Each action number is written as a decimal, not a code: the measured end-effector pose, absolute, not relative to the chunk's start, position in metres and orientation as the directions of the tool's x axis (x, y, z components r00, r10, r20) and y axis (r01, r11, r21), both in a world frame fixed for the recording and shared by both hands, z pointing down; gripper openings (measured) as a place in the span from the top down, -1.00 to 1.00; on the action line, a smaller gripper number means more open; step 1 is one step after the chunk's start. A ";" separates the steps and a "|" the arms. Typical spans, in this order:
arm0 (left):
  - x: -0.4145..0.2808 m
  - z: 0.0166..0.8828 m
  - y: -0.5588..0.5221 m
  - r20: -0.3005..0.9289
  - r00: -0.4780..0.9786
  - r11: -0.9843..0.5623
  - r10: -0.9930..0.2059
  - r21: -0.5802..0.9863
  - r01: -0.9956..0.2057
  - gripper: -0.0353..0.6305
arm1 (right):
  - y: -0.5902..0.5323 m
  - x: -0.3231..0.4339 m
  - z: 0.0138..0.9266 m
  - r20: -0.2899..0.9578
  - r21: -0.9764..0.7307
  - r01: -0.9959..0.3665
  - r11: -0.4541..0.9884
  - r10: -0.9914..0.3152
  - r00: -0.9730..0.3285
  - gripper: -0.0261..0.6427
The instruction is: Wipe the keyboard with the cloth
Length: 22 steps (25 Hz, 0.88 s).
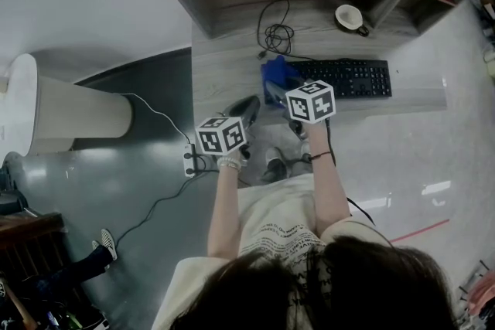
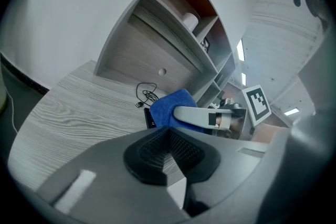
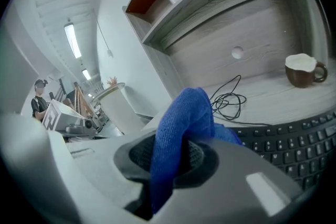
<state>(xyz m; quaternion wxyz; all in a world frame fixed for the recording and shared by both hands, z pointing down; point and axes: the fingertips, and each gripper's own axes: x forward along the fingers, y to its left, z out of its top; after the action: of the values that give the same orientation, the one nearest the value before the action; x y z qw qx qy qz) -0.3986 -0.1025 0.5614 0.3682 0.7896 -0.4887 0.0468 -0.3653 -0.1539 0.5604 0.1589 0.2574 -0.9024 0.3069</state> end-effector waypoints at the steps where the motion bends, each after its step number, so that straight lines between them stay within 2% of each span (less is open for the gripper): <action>1: -0.400 0.561 -0.102 0.434 0.518 -0.252 -0.737 0.535 -0.807 0.88 | -0.153 -0.367 0.560 0.443 -0.474 -0.561 0.679 -0.367 -0.818 0.75; 9: -0.414 0.561 -0.095 0.435 0.495 -0.238 -0.752 0.521 -0.820 0.88 | -0.148 -0.381 0.558 0.415 -0.490 -0.536 0.688 -0.356 -0.837 0.75; 22: -0.413 0.549 -0.089 0.413 0.408 -0.144 -0.814 0.538 -0.831 0.88 | -0.133 -0.390 0.546 0.384 -0.518 -0.440 0.734 -0.260 -0.886 0.75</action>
<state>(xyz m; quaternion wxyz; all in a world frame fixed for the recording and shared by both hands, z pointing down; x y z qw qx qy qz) -0.4129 -0.0895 0.5490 0.3636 0.7563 -0.5437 0.0115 -0.3903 -0.1330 0.5457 0.1445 0.1903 -0.9198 0.3113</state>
